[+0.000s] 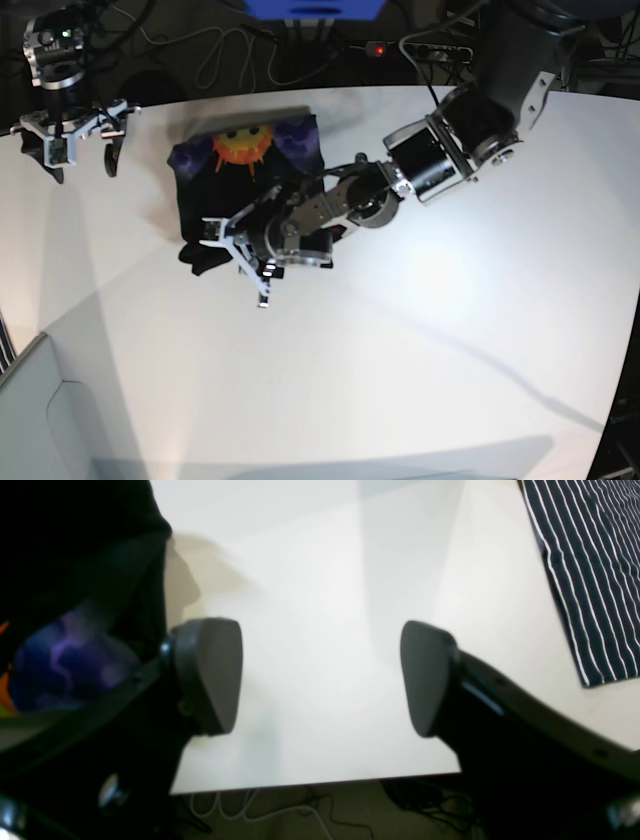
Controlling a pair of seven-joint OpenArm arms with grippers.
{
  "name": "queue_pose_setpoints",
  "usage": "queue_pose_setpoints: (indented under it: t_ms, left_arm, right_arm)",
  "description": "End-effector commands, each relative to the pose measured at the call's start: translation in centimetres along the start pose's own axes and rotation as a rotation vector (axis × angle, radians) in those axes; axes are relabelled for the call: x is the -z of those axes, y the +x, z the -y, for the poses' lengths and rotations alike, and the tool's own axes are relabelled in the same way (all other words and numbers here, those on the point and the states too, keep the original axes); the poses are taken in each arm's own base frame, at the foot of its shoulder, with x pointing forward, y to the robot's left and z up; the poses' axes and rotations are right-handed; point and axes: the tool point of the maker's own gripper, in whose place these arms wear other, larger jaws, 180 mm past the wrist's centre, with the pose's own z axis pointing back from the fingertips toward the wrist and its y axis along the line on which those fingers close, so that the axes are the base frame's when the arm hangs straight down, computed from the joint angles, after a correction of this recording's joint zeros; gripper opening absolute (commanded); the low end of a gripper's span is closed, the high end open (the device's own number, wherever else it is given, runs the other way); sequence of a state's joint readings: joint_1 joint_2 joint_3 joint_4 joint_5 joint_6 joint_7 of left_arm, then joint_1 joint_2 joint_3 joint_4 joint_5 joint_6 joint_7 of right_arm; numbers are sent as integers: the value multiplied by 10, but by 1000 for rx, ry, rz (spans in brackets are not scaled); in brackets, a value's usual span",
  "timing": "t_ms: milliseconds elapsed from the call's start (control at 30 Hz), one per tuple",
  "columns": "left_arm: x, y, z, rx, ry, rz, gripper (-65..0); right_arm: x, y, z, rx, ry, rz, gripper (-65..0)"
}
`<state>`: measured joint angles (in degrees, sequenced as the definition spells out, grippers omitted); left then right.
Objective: Fold the T-shirt properly
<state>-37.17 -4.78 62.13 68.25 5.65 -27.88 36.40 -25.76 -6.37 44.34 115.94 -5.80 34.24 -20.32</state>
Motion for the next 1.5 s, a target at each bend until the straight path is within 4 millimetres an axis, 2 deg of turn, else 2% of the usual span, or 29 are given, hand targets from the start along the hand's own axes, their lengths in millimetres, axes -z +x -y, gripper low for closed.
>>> queue_pose_setpoints:
  t_ms: [0,33,100,333,433,533,633,667,733,800,867,1000,1067,1100,1233,1367,1467]
  left_arm:
    - [-8,8,-20,7,48,21,-368]
    - [-8,9,-21,7,50,24,-322]
    - [-11,11,-26,3,62,31,-279]
    - [-41,16,-76,-107,187,107,-278]
    - [-60,23,-97,-136,249,153,-278]
    - [-82,21,-118,-177,319,189,-278]
    - [-109,2,-138,-216,403,200,-278]
    - [-116,-11,-138,-241,423,193,-278]
    - [-136,-44,-144,-312,484,177,-278]
    - [-154,-90,-142,-415,545,136,-278]
    - [-173,-143,-135,-536,606,78,-278]
    - [-218,-249,-101,-849,742,-13,-278]
    - [-240,-290,-75,-1004,798,-16,-278]
    - [-248,-303,-61,-1065,817,-13,-278]
    - [-269,-342,-8,-1230,847,-32,-278]
    - [-278,-359,34,-1330,845,-51,-278]
    - [-280,-365,57,-1374,836,-74,-278]
  right_arm:
    - [-3,13,3,-6,-7,49,-175]
    - [-2,13,2,-6,-4,50,-175]
    - [-2,14,1,-6,-3,53,-175]
    - [-1,15,0,-5,-1,57,-175]
    - [0,16,0,-5,1,60,-174]
    - [4,20,-10,-12,35,71,-175]
    - [9,29,-23,-12,71,97,-175]
    - [12,33,-27,-13,84,108,-176]
    - [14,37,-34,-10,105,120,-178]
    - [18,43,-48,-12,147,136,-197]
    - [21,51,-65,-14,195,161,-266]
    - [24,61,-97,-15,289,190,-496]
    - [24,66,-110,-14,325,201,-617]
    - [24,67,-115,-14,339,204,-650]
    - [26,57,-119,-7,357,179,-648]
    - [31,33,-118,-11,377,113,-650]
    - [33,18,-120,-4,393,79,-650]
